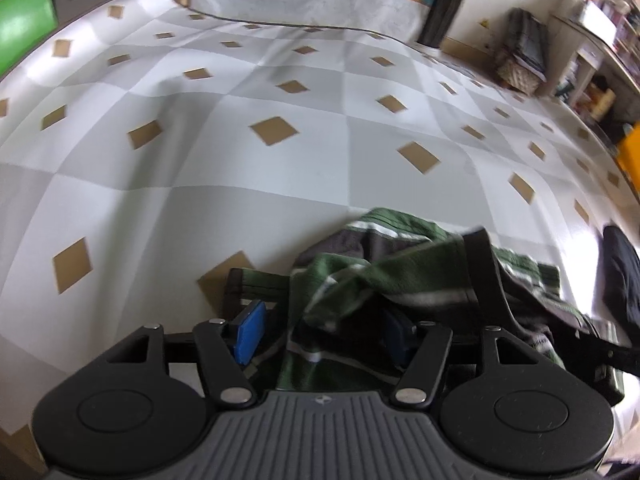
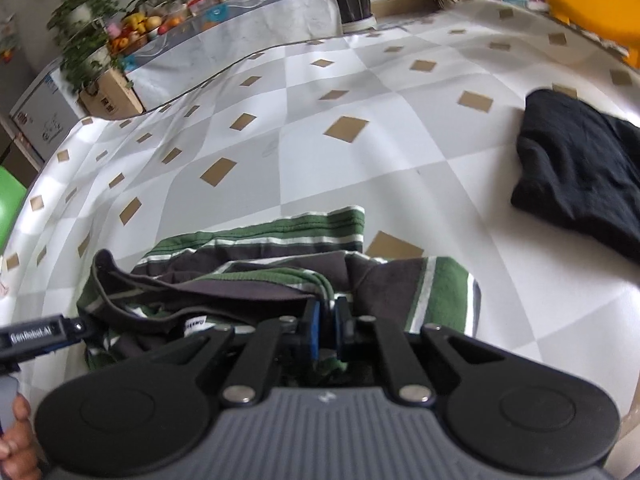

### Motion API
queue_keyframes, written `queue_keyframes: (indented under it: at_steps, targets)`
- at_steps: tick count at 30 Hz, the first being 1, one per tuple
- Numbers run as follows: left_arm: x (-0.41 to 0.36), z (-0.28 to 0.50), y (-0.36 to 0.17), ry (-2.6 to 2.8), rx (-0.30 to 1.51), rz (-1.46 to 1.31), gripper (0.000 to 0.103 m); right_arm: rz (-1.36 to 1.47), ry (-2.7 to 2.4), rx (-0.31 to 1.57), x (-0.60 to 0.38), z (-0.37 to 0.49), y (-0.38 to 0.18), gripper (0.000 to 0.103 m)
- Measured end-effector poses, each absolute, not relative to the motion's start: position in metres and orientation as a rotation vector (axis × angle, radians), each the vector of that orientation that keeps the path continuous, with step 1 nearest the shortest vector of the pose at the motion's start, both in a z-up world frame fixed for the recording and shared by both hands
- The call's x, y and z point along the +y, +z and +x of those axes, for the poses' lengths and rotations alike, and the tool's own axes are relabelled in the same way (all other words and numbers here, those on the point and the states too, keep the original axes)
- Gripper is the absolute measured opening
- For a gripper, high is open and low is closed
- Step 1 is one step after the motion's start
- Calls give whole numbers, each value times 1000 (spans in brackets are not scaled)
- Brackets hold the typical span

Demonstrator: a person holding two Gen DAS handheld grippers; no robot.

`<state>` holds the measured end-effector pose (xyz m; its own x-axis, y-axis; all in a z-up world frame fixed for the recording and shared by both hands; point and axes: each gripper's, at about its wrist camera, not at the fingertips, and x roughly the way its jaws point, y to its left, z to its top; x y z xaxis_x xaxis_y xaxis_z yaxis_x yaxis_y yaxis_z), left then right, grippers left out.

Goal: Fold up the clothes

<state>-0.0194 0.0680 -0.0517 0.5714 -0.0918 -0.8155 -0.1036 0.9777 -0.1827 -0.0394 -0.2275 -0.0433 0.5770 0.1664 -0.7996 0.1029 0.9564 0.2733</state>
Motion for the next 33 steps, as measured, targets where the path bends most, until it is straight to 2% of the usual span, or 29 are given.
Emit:
queue_keyframes:
  at_steps: [21,33]
  targets:
    - [49,-13,-35,-69,819,13,60,319,20,999,-229,-41,-49,10]
    - [33,-4,-47,-294,884,80,60,352,25,1014,-236,-41,-50,13]
